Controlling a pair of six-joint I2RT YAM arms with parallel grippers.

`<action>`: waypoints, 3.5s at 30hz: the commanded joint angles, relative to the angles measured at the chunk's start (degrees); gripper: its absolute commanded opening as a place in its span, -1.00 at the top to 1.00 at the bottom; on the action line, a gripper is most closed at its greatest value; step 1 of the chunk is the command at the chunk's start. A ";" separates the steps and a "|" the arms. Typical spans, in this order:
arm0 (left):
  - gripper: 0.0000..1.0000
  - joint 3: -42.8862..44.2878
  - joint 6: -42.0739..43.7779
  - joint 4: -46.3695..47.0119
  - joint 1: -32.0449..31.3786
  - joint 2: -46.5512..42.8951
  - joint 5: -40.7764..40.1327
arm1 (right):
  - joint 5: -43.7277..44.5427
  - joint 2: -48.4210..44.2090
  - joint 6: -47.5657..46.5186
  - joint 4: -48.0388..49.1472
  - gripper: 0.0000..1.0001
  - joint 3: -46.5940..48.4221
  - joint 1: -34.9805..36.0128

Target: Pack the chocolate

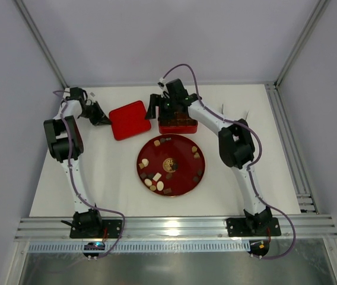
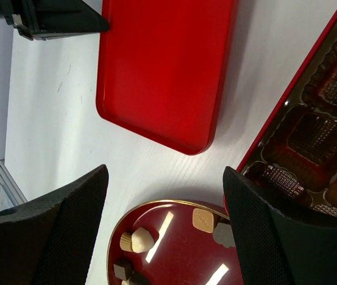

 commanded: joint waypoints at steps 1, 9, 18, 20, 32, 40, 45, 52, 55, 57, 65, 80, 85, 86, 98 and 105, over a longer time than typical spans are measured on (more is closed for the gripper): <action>1.00 -1.14 -1.75 -0.88 1.19 0.96 3.49 | 0.60 0.66 -0.02 1.86 -0.57 3.35 1.72; 0.99 -1.93 -2.01 -0.79 1.63 1.23 4.03 | 4.04 3.04 0.06 0.98 -0.57 5.46 2.95; 1.00 -2.28 -1.92 -1.23 2.16 1.84 3.85 | 7.72 5.06 1.21 1.42 -0.56 8.18 3.04; 0.99 -2.11 -1.84 -1.49 2.16 2.02 3.94 | 8.43 5.32 1.21 2.21 -0.56 8.18 3.30; 1.00 -1.58 -0.78 -2.98 2.16 3.25 2.97 | 11.95 7.78 1.21 3.80 -0.56 10.73 3.65; 1.00 -1.32 -0.25 -3.78 2.25 3.78 2.80 | 11.77 9.89 1.38 3.71 -0.57 12.67 3.74; 1.00 -1.05 -0.17 -4.13 2.16 4.39 2.97 | 12.21 10.33 1.65 3.80 -0.57 13.02 3.92; 0.99 -1.05 -0.08 -4.39 2.16 4.83 3.23 | 12.56 11.74 1.91 3.53 -0.57 14.51 4.71; 1.00 -0.96 -0.08 -4.48 2.16 5.18 3.41 | 12.39 12.18 2.26 3.97 -0.57 14.77 5.15; 0.99 -0.79 0.01 -4.57 1.98 5.45 3.59 | 12.04 12.53 2.96 4.49 -0.57 14.77 5.15; 1.00 -0.26 0.10 -4.74 1.63 6.06 3.94 | 7.12 12.71 6.48 8.19 -0.39 14.95 5.15; 1.00 0.53 0.45 -5.36 1.55 3.52 4.38 | 0.88 13.15 12.54 13.46 0.34 14.07 4.36; 1.00 0.79 0.36 -5.45 1.46 3.25 4.99 | -0.44 12.80 14.21 14.43 0.68 13.63 3.92; 0.99 0.88 0.27 -5.45 1.54 2.99 5.08 | -0.53 12.80 14.39 14.95 0.70 13.46 3.92; 0.17 2.46 0.89 -6.59 1.46 -3.77 2.54 | -0.71 6.91 16.15 20.58 0.92 7.04 2.42; -0.36 2.38 0.98 -5.98 1.37 -12.03 -0.63 | -1.06 3.66 15.97 20.85 0.92 6.08 1.72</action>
